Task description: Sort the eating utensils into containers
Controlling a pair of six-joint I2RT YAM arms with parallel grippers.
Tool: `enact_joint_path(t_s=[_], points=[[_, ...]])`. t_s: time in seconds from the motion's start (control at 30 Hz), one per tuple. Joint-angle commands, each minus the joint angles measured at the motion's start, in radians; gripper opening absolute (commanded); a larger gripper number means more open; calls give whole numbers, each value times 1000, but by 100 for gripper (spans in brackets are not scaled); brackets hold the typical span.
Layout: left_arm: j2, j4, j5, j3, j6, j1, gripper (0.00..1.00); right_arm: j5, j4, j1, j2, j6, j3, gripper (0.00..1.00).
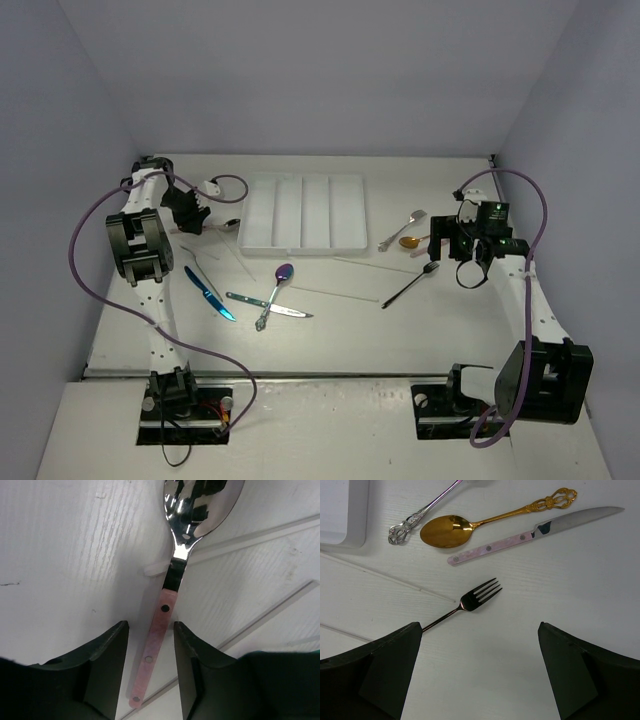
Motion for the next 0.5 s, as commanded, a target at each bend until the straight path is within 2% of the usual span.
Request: enact_joint_path(t_s=[0.0, 0.17, 0.47], points=[[-10, -29, -47, 52, 4, 21, 33, -19, 19, -5, -5, -14, 42, 100], [-26, -29, -55, 61, 7, 26, 18, -24, 19, -6, -12, -14, 42, 100], [-125, -30, -29, 19, 58, 26, 10, -33, 19, -9, -19, -17, 41, 100]])
